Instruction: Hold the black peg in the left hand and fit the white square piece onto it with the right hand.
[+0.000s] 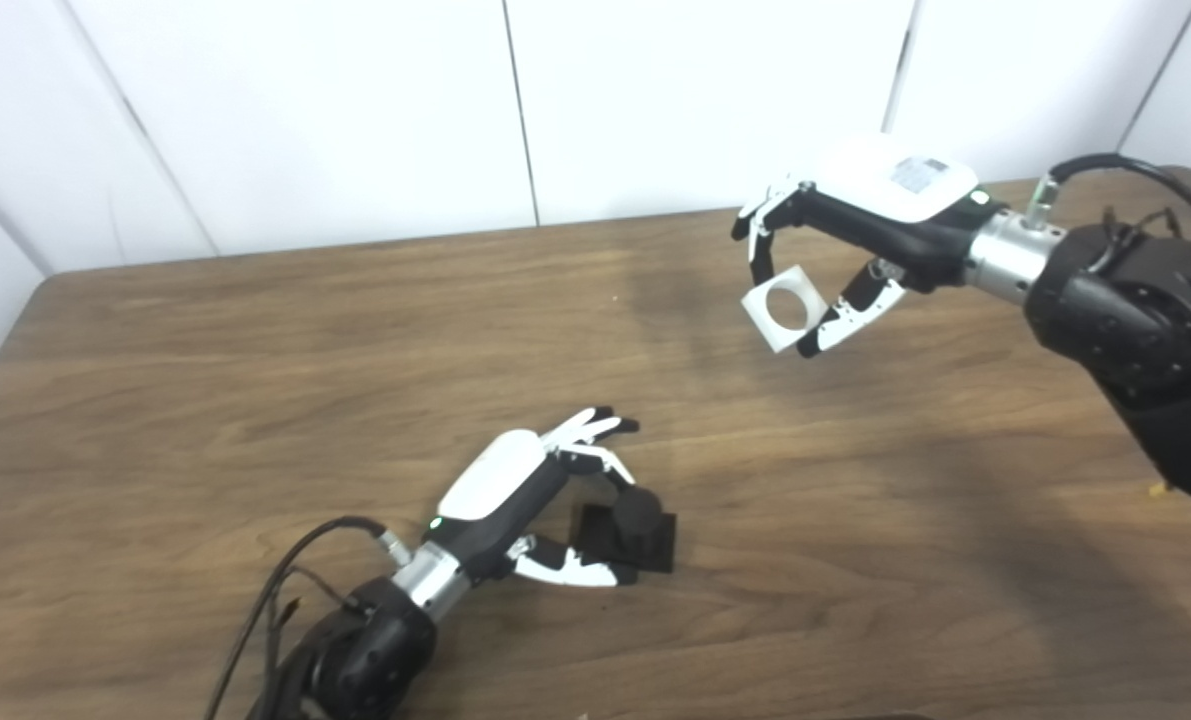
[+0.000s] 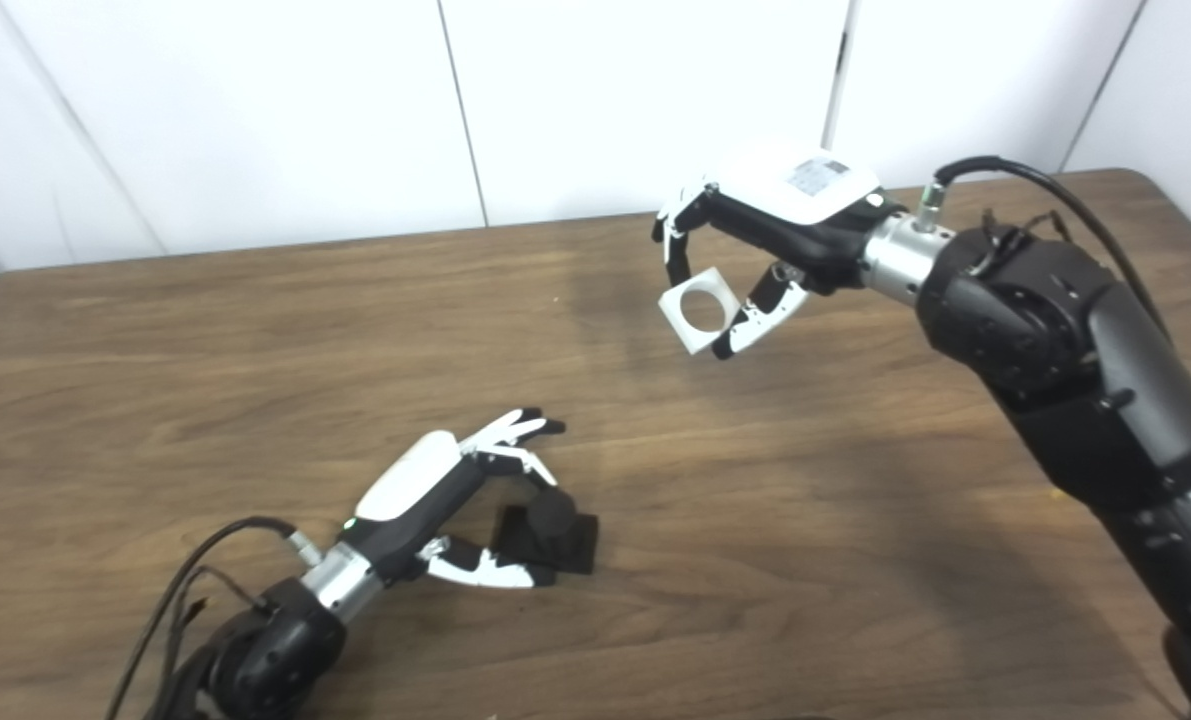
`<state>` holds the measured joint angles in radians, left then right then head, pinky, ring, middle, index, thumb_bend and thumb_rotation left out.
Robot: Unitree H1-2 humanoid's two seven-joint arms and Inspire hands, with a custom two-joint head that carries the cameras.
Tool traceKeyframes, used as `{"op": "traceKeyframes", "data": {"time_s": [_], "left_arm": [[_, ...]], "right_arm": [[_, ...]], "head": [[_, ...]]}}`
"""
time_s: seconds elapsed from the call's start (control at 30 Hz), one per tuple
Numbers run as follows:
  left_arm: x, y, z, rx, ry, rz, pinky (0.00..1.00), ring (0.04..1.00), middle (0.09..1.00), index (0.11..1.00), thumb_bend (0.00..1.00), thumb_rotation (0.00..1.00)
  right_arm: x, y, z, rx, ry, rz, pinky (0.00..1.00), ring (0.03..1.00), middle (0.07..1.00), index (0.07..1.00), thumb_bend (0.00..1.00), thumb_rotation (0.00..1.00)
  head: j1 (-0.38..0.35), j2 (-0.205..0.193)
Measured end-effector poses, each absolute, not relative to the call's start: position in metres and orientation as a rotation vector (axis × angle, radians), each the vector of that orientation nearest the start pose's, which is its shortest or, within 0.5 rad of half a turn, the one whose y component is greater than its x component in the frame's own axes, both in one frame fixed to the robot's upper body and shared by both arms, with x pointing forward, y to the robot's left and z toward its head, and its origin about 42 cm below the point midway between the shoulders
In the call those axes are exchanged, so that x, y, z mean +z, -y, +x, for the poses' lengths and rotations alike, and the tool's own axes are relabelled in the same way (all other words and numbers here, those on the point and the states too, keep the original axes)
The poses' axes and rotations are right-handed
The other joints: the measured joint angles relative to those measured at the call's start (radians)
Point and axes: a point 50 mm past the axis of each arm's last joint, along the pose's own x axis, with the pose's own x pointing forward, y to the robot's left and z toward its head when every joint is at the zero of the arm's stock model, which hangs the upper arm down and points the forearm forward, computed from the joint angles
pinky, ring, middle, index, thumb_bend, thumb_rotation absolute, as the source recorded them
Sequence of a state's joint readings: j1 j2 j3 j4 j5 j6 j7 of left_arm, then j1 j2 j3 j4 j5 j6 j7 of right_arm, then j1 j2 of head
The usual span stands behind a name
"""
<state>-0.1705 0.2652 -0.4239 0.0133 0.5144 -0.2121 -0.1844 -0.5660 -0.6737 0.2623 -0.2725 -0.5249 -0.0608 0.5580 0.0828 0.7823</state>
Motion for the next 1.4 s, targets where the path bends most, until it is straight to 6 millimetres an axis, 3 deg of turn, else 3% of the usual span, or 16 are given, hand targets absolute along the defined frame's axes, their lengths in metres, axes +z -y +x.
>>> {"op": "traceKeyframes", "data": {"time_s": [0.7, 1.03, 1.4], "left_arm": [[0.120, -0.152, 0.306, -0.657, 0.343, 0.786, 0.92, 0.980, 0.916, 0.494, 0.52, 0.08], [0.120, -0.151, 0.306, -0.658, 0.343, 0.784, 0.92, 0.979, 0.918, 0.494, 0.52, 0.08], [0.120, -0.148, 0.306, -0.658, 0.341, 0.786, 0.92, 0.980, 0.919, 0.494, 0.52, 0.08]], "right_arm": [[0.334, 0.209, 0.326, 0.841, 0.618, -1.366, 0.76, 0.793, 0.738, 0.479, 0.52, 0.14], [0.325, 0.196, 0.324, 0.913, 0.603, -1.370, 0.75, 0.792, 0.742, 0.477, 0.52, 0.14], [0.316, 0.184, 0.337, 0.942, 0.574, -1.371, 0.72, 0.776, 0.731, 0.477, 0.52, 0.14]], "head": [[0.009, 0.015], [0.014, 0.025], [0.015, 0.028]]}}
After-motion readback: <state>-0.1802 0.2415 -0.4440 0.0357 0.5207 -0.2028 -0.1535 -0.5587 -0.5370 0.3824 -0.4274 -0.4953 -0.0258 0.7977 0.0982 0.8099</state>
